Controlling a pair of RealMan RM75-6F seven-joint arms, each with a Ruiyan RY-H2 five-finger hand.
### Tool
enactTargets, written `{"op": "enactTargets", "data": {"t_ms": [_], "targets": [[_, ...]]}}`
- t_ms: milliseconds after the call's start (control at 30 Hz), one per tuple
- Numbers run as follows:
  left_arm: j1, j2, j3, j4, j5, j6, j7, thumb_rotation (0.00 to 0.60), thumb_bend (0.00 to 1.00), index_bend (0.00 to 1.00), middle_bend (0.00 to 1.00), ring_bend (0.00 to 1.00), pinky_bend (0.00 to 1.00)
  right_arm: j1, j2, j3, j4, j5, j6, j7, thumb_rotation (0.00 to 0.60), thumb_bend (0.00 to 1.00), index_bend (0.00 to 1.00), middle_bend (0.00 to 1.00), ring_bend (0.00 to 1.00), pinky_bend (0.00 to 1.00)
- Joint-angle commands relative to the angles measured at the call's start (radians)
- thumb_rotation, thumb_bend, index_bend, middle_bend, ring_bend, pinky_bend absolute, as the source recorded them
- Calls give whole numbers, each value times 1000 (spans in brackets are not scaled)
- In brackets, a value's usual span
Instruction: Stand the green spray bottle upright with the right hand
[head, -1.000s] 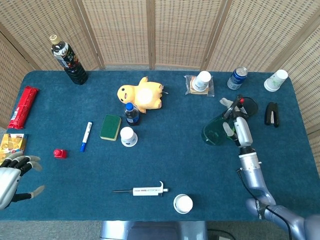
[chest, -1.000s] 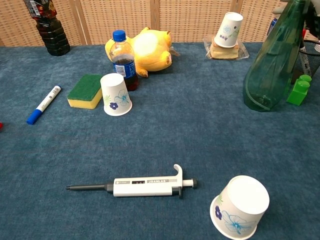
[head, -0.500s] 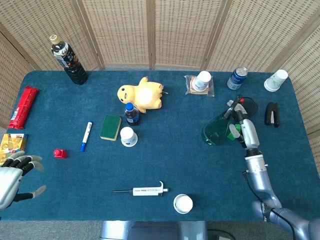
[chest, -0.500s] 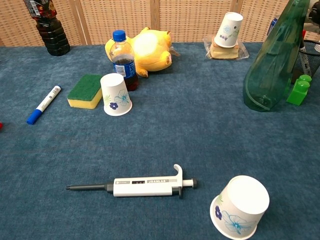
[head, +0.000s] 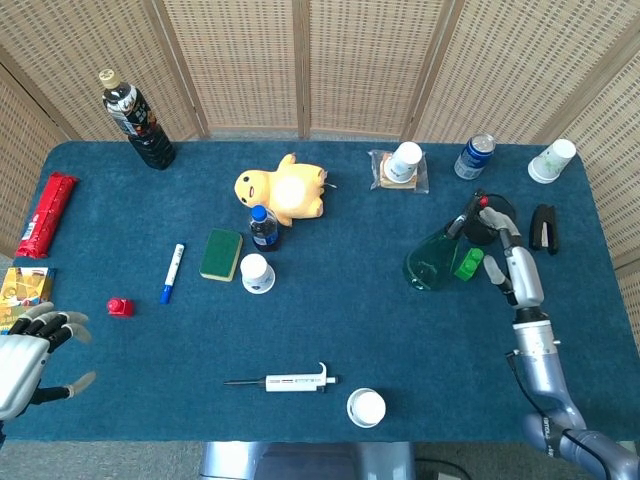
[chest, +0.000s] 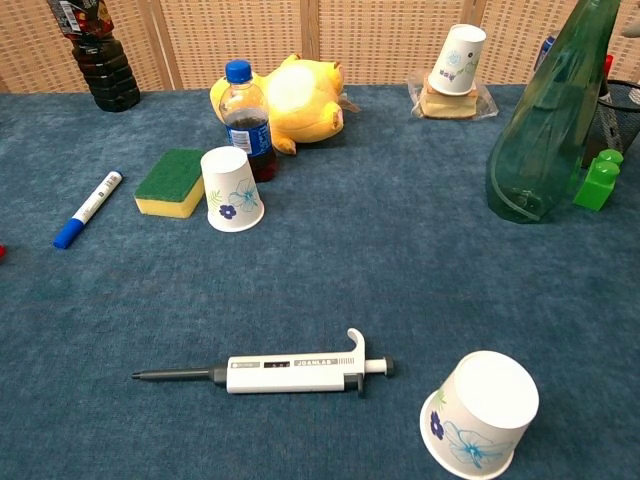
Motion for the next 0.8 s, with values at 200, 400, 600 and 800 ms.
{"op": "enactTargets", "data": {"t_ms": [200, 400, 600, 800], "targets": [[2, 0, 2, -4, 6, 3, 0, 530, 240, 420, 323, 274, 163, -37, 44, -4, -38, 1, 25, 16, 0, 225, 0, 140, 1, 0], [11, 1, 6, -1, 6, 14, -8, 522, 239, 420, 323, 274, 163, -75, 88, -16, -73, -4, 43, 34, 0, 224, 0, 144, 1, 0], [29, -1, 14, 11, 5, 34, -27, 527, 239, 419, 323, 274, 163, -128, 152, -40, -134, -18, 75, 60, 0, 273, 0, 145, 1, 0], [41, -5, 19, 25, 6, 47, -45, 527, 240, 419, 323, 274, 163, -167, 195, -53, -174, -20, 93, 66, 0, 374, 0, 137, 0, 0]]}}
